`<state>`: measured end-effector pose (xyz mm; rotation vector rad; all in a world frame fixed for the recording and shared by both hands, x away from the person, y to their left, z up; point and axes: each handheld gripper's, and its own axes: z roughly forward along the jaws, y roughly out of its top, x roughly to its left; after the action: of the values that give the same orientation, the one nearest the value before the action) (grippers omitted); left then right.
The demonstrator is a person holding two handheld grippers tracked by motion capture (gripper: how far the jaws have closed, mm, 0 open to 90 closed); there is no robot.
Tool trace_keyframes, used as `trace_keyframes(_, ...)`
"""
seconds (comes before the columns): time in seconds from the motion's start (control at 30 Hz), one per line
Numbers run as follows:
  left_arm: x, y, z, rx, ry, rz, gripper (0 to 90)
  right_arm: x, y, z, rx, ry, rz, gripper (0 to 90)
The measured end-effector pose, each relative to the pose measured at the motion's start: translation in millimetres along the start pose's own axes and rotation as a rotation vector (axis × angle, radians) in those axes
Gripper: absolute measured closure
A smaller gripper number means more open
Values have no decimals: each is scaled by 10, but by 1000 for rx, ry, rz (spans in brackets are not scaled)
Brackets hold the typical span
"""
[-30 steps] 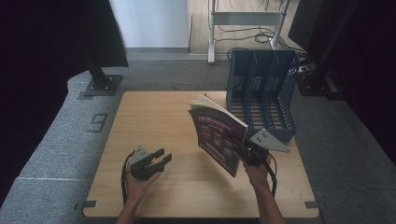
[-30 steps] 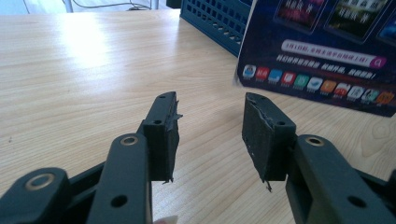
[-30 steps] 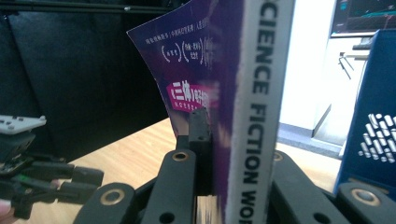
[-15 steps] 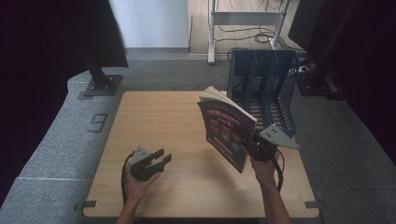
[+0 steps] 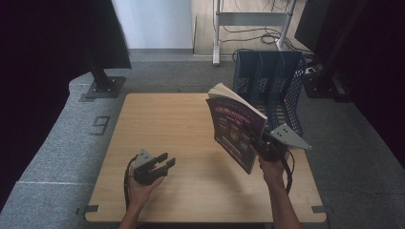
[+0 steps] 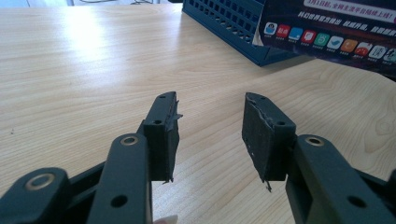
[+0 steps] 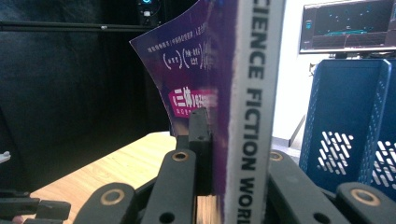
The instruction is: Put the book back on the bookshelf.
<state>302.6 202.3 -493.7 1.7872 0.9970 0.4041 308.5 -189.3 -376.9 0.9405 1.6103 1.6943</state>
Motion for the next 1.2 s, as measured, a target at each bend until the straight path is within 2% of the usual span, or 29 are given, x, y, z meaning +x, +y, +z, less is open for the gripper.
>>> trace_keyframes(0.6,15,3,-27,-3,7,0,558,-104,126,42,-23,-37,12,818)
trace_keyframes(1.2,14,8,-42,-7,8,-1,558,-173,273,33,-44,-55,11,818)
